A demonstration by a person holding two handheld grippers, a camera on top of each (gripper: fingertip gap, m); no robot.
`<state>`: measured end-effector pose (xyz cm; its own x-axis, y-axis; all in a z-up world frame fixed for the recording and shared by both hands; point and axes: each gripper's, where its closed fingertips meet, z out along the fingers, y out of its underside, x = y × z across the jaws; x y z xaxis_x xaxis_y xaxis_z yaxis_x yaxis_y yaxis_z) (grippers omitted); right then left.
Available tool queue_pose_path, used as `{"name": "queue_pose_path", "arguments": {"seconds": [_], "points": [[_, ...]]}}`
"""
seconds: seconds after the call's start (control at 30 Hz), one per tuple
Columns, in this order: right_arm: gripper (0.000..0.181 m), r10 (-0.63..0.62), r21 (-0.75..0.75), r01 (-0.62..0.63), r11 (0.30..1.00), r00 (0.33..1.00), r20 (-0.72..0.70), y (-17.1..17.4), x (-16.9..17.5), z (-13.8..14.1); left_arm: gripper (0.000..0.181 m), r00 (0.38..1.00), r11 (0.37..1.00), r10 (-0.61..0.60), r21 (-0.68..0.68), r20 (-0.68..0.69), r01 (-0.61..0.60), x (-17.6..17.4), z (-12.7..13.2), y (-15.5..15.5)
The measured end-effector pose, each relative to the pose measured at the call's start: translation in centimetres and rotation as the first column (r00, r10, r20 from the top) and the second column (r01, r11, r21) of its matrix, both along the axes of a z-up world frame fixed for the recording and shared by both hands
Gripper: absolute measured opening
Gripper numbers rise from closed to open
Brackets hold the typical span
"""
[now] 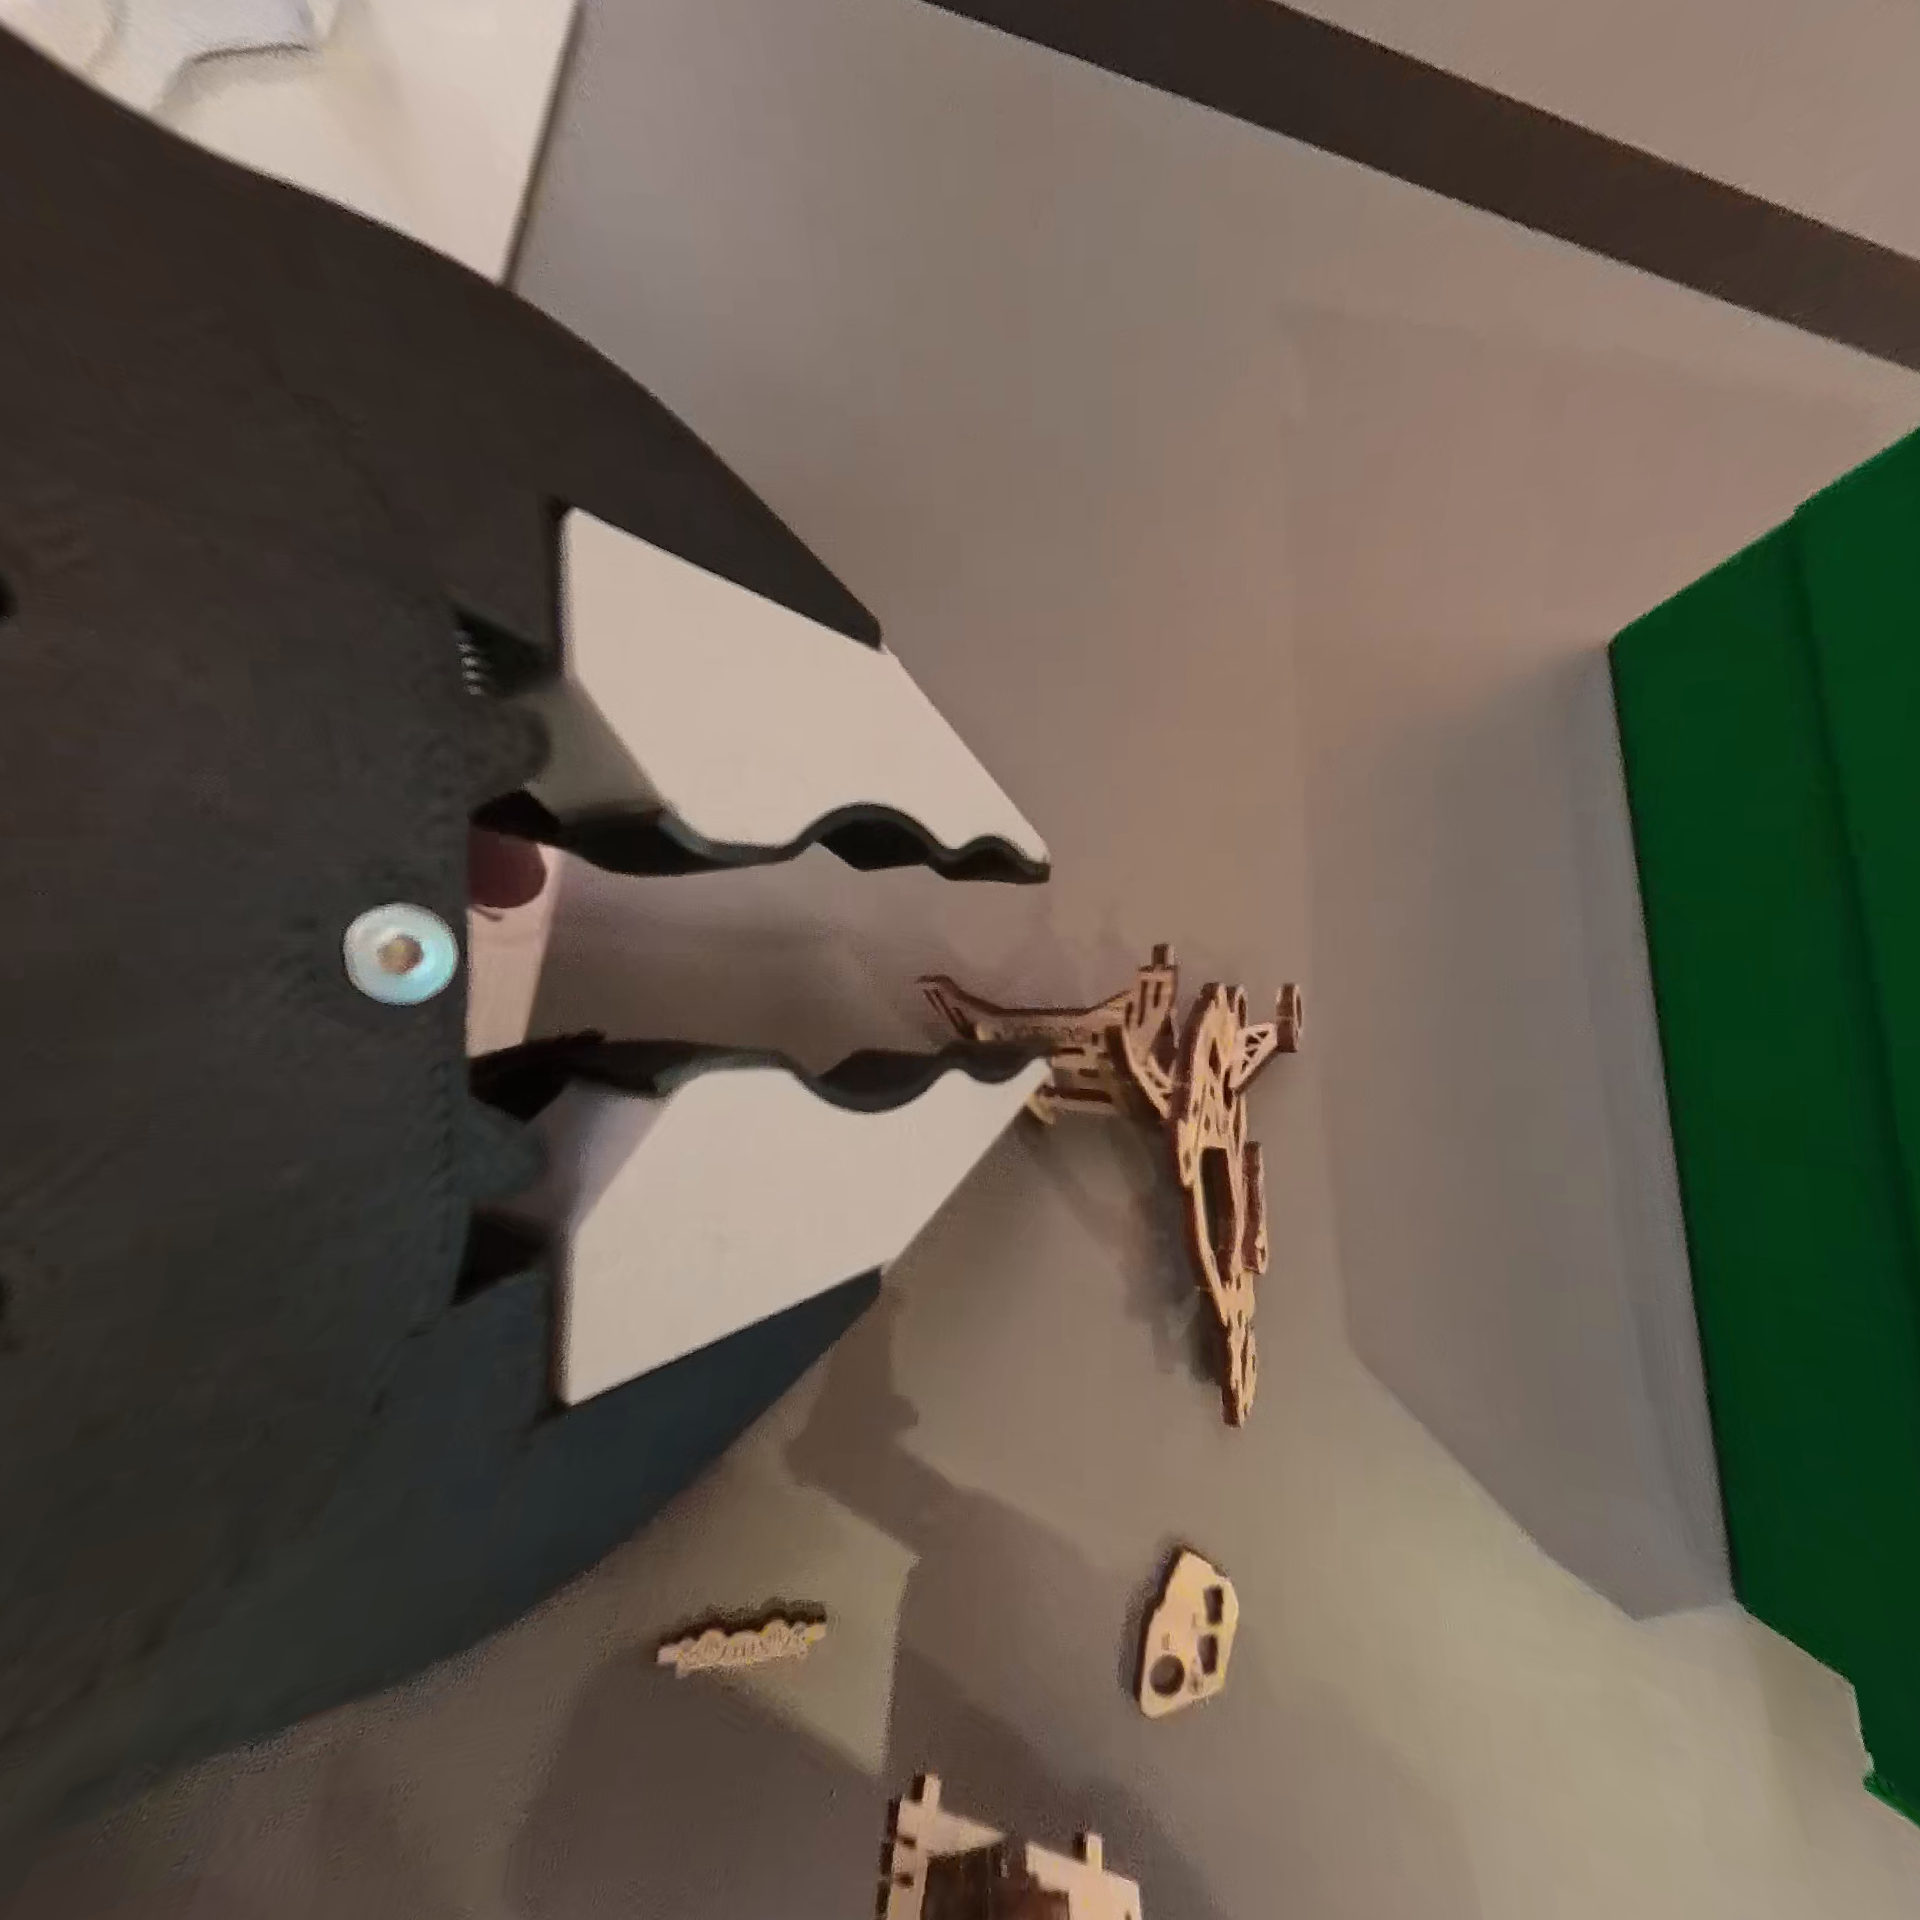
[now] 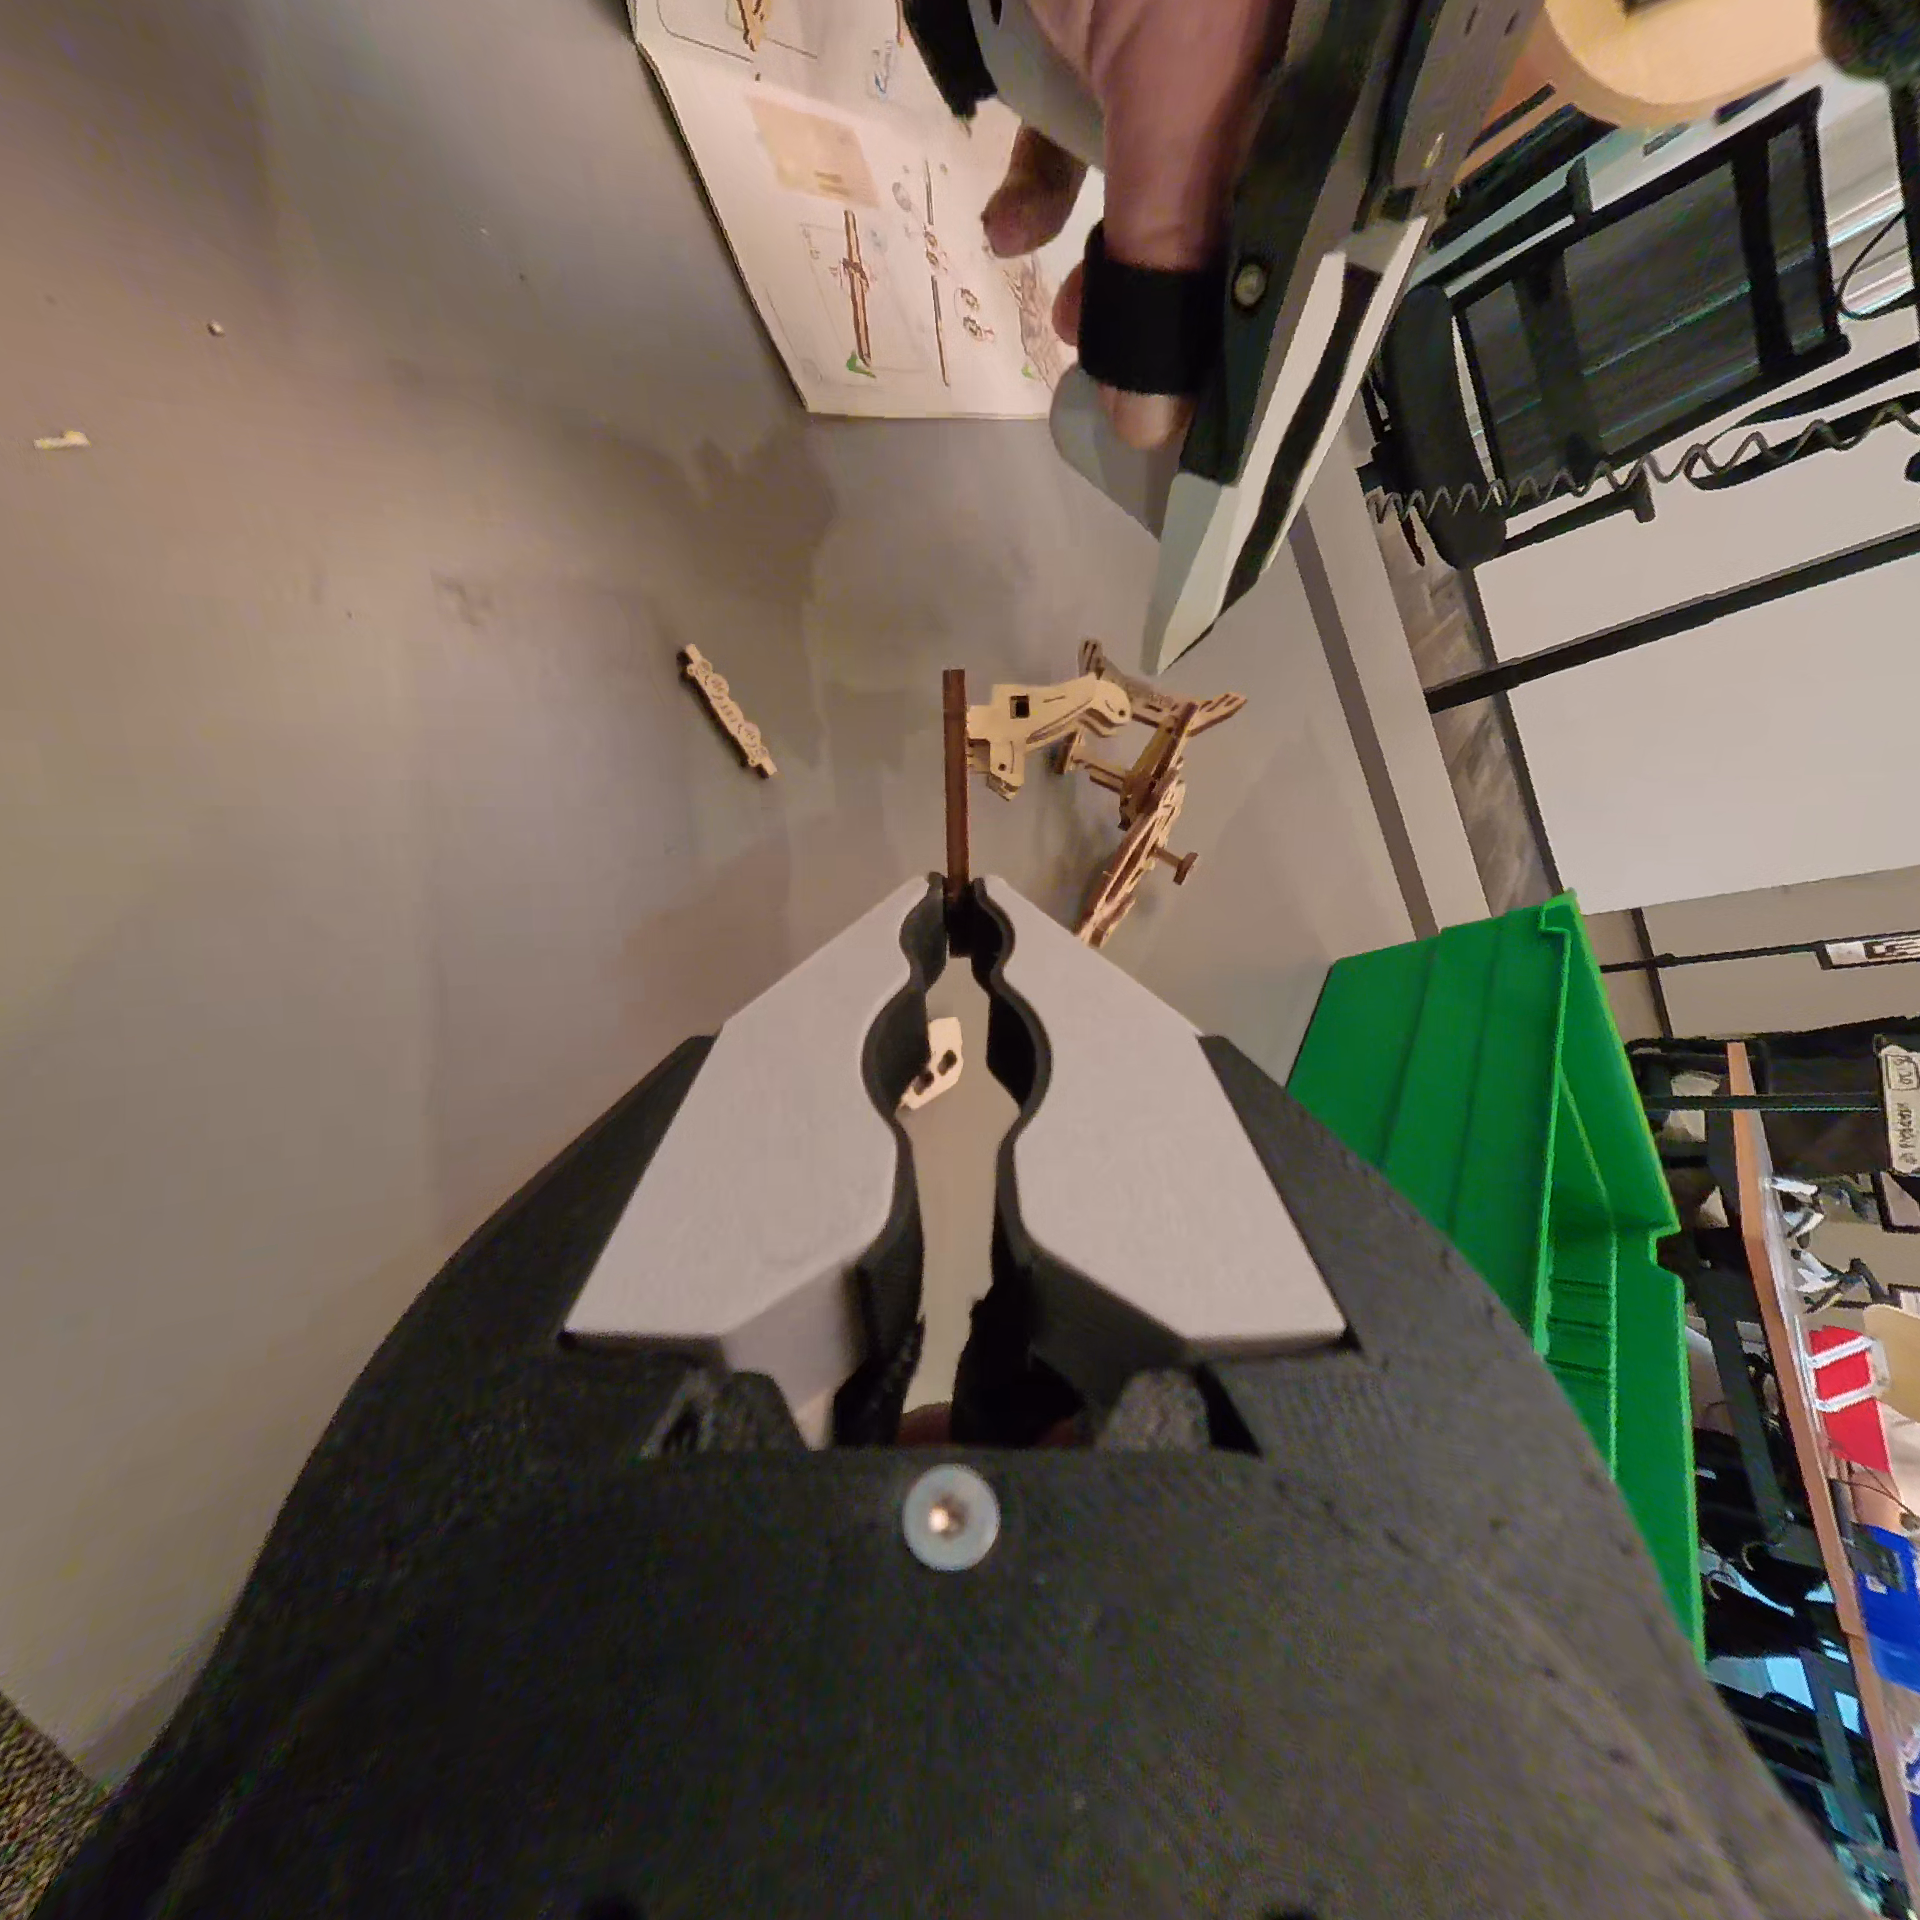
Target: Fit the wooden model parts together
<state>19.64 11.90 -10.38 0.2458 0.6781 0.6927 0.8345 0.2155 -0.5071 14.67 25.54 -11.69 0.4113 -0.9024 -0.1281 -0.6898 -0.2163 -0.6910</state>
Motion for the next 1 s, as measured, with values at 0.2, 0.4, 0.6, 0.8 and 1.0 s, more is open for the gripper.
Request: {"name": "queue_pose_path", "arguments": {"seconds": [0.2,0.4,0.6,0.8,1.0], "points": [[0.002,-0.006,-0.008,0.005,1.000,0.999,-0.039,-0.2,1.2,-0.3,0.027,0.998,0.993,-0.063,-0.100,0.032,0.065,1.3,-1.5,-0.6],[0.002,-0.005,-0.018,0.004,1.000,0.998,-0.058,-0.3,1.8,-0.8,0.009,0.988,0.976,-0.098,-0.184,0.120,0.119,2.4,-1.7,-1.2],[0.002,-0.020,-0.018,0.019,1.000,0.998,-0.061,-0.1,2.5,-1.0,0.009,0.986,0.961,-0.055,-0.260,0.159,0.096,2.5,-1.5,-1.8],[0.001,-0.014,-0.003,0.014,1.000,0.998,-0.063,0.3,2.4,-0.8,0.009,0.988,0.909,0.043,-0.417,0.147,0.022,0.8,-0.2,-2.6],[0.001,0.016,0.017,-0.014,1.000,0.996,-0.087,0.1,1.6,-0.5,0.008,0.978,0.889,-0.059,-0.456,-0.198,-0.039,-3.4,1.9,-3.4]]}}
